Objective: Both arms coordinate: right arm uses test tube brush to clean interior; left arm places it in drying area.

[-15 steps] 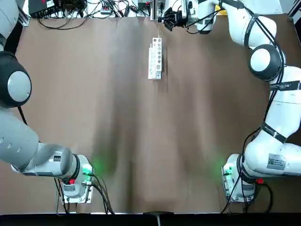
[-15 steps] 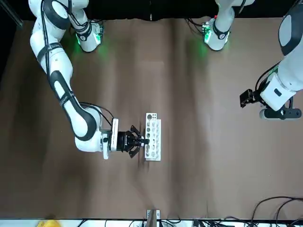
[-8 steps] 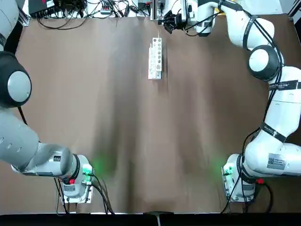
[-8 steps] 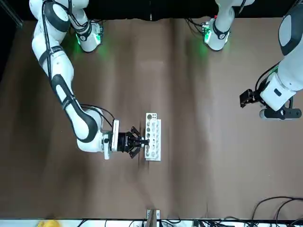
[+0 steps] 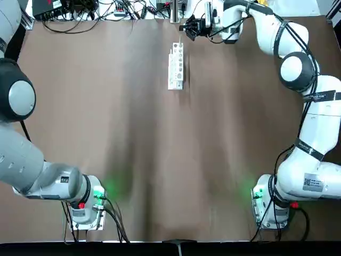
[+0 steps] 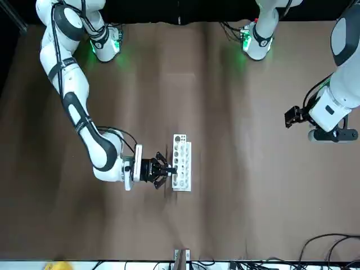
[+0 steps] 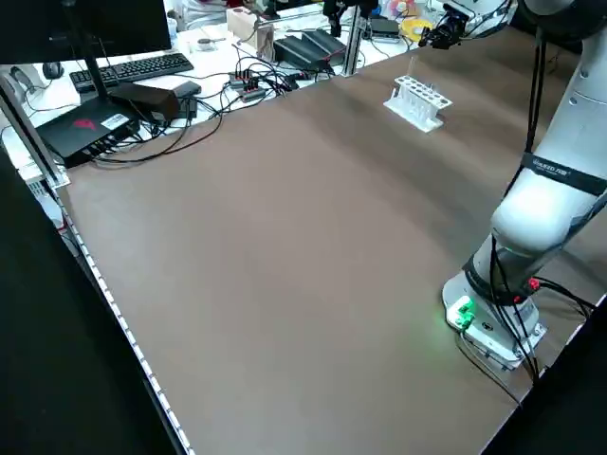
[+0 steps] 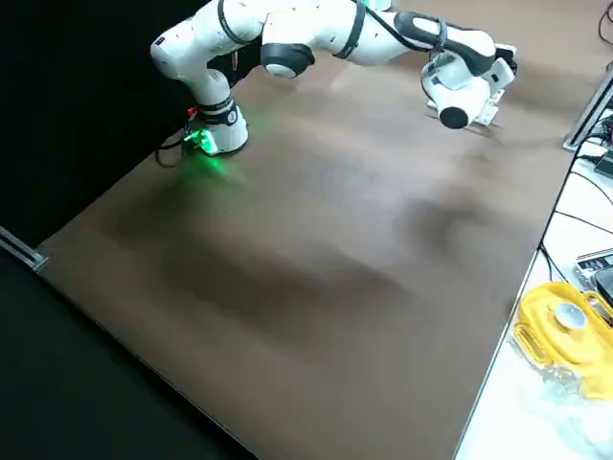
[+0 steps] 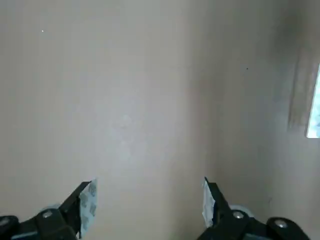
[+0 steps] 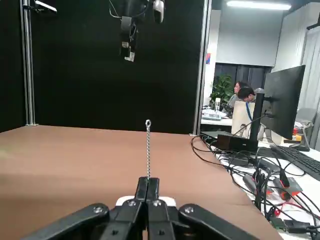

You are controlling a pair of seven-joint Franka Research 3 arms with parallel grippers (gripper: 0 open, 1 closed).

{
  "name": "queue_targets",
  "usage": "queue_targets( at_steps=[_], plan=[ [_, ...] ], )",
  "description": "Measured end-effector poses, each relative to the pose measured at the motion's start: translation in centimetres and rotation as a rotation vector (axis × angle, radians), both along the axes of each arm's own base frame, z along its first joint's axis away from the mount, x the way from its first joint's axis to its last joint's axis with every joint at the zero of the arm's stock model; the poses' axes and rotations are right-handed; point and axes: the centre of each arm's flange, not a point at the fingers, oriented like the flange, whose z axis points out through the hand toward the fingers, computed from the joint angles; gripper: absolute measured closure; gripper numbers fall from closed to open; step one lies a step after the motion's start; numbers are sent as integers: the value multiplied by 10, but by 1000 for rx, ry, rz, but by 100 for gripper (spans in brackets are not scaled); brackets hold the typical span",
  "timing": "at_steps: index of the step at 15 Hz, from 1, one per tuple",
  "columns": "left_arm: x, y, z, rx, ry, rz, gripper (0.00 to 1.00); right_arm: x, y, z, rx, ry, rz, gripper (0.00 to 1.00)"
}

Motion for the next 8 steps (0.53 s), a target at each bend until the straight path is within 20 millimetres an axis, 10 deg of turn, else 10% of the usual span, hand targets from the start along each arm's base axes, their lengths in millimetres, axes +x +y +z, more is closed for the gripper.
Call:
queue_targets(
  at_steps=[8],
  plan=[
    [0, 0, -1, 0, 1, 0, 0, -5, 5, -17, -7, 10, 7, 98]
  ],
)
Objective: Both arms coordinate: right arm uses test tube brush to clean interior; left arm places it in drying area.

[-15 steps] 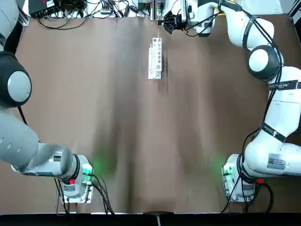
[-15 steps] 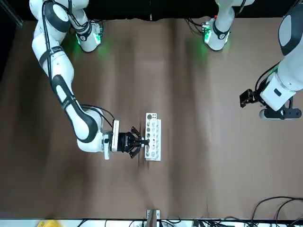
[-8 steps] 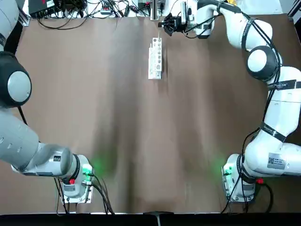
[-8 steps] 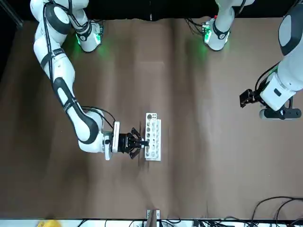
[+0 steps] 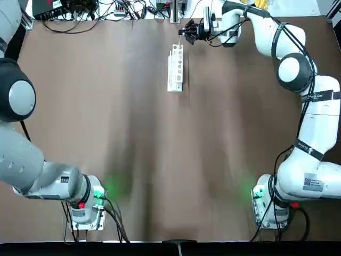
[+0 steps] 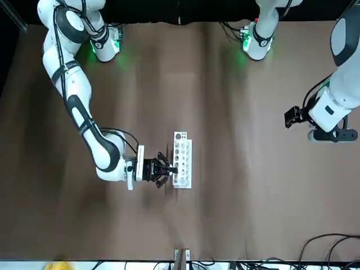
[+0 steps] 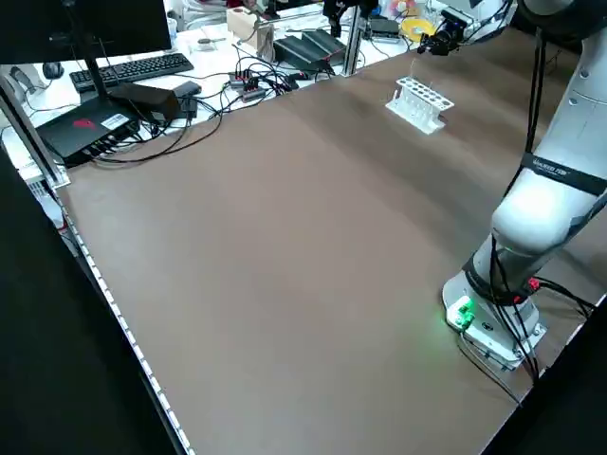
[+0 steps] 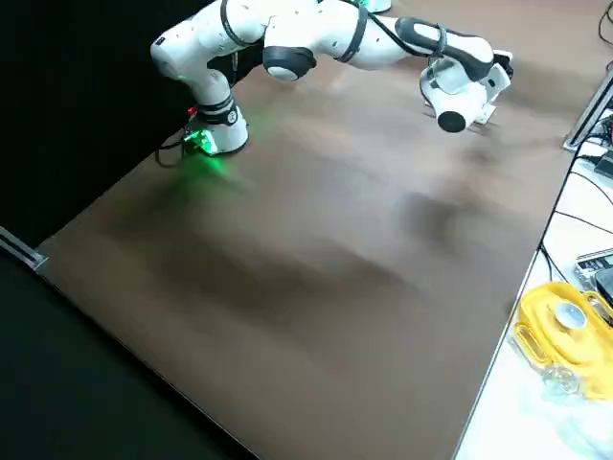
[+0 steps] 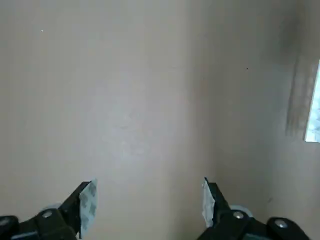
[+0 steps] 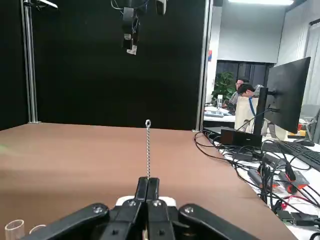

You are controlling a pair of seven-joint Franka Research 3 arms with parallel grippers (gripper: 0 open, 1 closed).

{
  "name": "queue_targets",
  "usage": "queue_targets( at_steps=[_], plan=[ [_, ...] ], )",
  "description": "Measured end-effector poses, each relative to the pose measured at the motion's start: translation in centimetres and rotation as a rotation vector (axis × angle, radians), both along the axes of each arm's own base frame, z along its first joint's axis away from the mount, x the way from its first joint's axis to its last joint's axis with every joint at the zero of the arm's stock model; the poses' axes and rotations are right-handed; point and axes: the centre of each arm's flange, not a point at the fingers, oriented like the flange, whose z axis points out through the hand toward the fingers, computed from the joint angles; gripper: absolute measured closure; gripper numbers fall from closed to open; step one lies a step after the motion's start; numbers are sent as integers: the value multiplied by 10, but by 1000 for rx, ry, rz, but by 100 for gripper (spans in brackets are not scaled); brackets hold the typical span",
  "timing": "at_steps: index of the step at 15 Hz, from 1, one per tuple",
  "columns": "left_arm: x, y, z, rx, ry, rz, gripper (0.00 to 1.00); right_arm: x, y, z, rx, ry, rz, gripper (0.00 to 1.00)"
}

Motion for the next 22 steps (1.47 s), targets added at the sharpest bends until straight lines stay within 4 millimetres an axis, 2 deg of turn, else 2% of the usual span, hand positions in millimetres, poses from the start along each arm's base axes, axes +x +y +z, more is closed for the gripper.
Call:
queue_targets(
  at_steps=[4, 12, 18, 22],
  plan=[
    [0, 0, 0, 0, 0, 0, 0, 4, -3, 4, 6, -5, -10, 98],
    [0, 0, 0, 0, 0, 0, 0, 16, -14, 26, 20, -36, -29, 98],
    [0, 1, 0, 0, 0, 3, 0, 13, -8, 45, 61, -21, 10, 97],
    [1, 8, 0, 0, 0, 11, 0, 14, -10, 49, 62, -26, 9, 96]
  ],
)
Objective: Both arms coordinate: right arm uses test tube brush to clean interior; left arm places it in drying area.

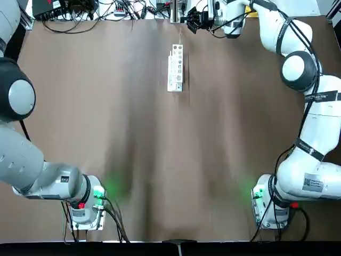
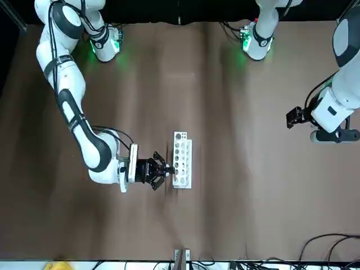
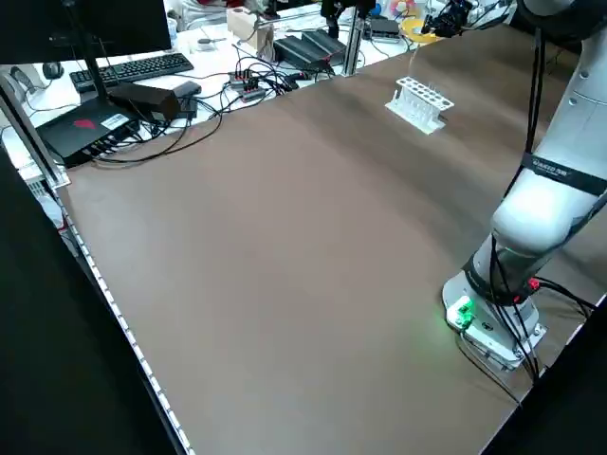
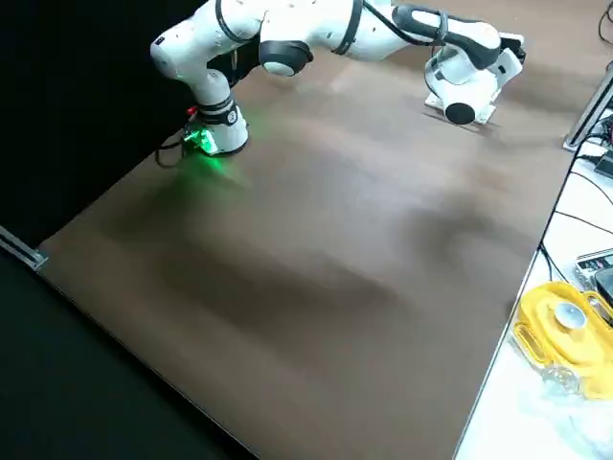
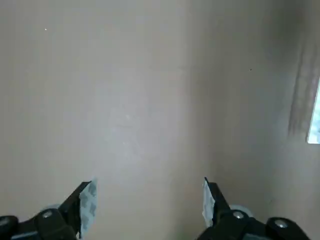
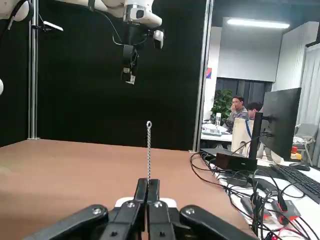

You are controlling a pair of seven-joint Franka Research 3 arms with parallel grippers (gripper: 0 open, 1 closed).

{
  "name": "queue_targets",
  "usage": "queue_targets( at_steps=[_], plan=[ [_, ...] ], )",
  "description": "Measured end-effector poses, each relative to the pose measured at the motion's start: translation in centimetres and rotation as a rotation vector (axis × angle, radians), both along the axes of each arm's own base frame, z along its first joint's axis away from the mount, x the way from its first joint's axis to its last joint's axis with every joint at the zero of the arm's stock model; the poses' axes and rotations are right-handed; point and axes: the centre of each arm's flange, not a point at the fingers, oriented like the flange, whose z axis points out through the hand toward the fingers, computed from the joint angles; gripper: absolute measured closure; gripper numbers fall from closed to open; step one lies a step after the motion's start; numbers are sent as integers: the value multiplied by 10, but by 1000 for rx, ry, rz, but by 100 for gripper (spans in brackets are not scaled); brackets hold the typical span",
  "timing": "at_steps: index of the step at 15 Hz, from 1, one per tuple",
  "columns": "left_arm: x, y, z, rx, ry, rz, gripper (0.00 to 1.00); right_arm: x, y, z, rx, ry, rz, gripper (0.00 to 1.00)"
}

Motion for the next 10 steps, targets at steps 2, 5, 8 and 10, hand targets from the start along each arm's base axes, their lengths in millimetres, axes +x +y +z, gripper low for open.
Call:
queue_targets(
  at_steps=[2, 5, 8, 10],
  plan=[
    [0, 1, 0, 0, 0, -5, 0, 0, 0, 1, 1, -1, 2, 96],
    [0, 2, 0, 0, 0, -7, 0, 1, -1, 12, 1, -17, 2, 96],
    [1, 7, 2, -15, -4, -7, 0, 3, -3, 26, 1, -38, 0, 96],
    [2, 9, 5, -59, -8, -79, 0, 4, -5, 35, 3, -50, 2, 96]
  ],
)
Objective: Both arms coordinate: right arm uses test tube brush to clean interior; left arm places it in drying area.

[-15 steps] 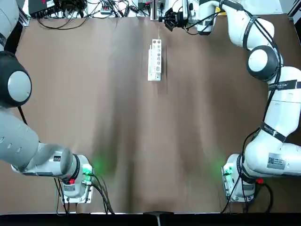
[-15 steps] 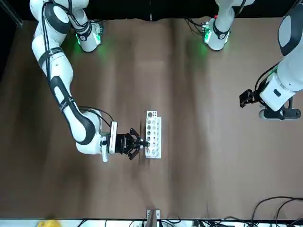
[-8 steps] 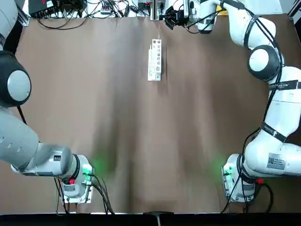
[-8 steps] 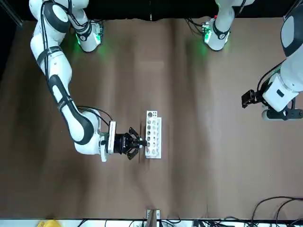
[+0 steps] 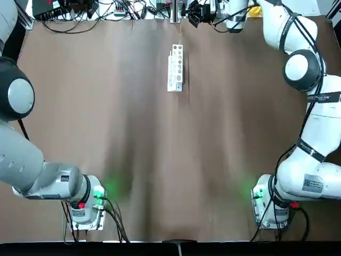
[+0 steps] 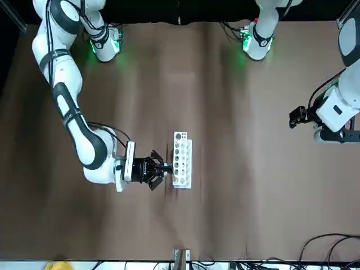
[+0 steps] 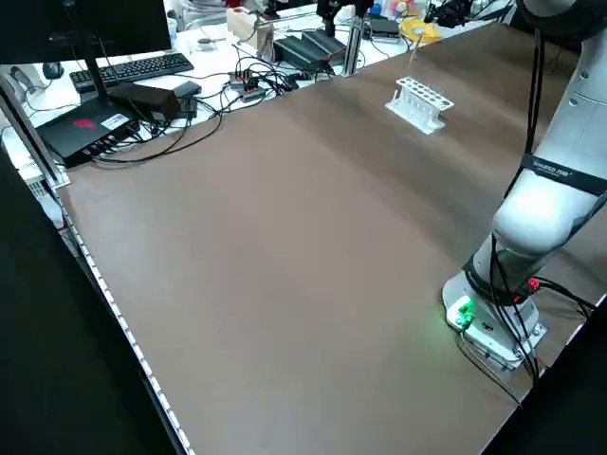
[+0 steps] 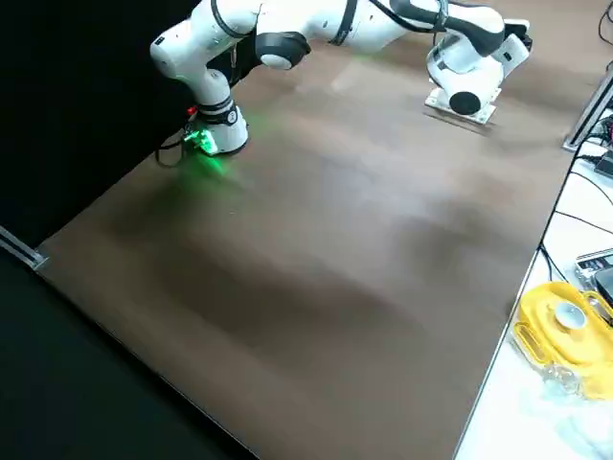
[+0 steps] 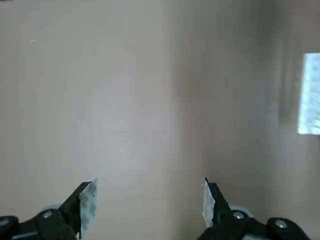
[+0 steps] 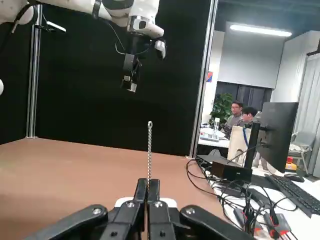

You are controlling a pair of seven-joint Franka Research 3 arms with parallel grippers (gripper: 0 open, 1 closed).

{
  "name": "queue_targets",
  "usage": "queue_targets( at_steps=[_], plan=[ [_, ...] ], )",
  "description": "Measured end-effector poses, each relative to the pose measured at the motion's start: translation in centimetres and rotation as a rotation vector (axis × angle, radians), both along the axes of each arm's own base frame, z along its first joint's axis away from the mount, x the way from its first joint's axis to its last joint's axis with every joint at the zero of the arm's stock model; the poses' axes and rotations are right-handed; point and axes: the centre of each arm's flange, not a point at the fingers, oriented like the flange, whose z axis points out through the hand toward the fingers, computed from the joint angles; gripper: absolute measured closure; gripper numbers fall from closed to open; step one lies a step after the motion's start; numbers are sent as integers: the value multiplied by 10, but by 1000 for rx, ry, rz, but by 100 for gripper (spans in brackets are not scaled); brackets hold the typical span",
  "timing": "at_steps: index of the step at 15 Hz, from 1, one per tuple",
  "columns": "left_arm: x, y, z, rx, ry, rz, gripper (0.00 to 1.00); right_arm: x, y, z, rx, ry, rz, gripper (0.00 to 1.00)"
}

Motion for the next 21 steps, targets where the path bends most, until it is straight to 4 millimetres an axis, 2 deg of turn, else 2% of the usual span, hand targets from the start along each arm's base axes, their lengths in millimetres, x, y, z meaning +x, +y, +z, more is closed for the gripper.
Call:
queue_targets(
  at_steps=[3, 7, 10, 11, 13, 15, 17, 18, 21],
  plan=[
    [4, 2, -5, -107, 3, -69, 0, 0, -1, 11, 6, -14, 8, 96],
    [27, 16, -38, -263, -21, -181, 0, 1, -4, 25, 8, -13, 10, 96],
    [41, 17, -62, -421, -63, -293, 0, 3, -10, 37, 18, 60, 23, 94],
    [49, 10, -75, -529, -104, -347, 0, 6, -19, 38, -2, 101, 19, 97],
    [58, -2, -87, -671, -167, -402, 0, 7, -29, 28, -57, 112, 22, 98],
    [66, -18, -106, -835, -238, -466, 0, 9, -51, -1, -146, 186, 12, 98],
    [74, -38, -134, -972, -303, -524, 0, 10, -82, -34, -247, 294, 8, 98],
    [78, -47, -150, -1025, -341, -558, 0, 9, -96, -44, -291, 356, 20, 98],
    [85, -68, -203, -1128, -482, -698, 0, 11, -138, -57, -440, 596, 1, 98]
  ],
)
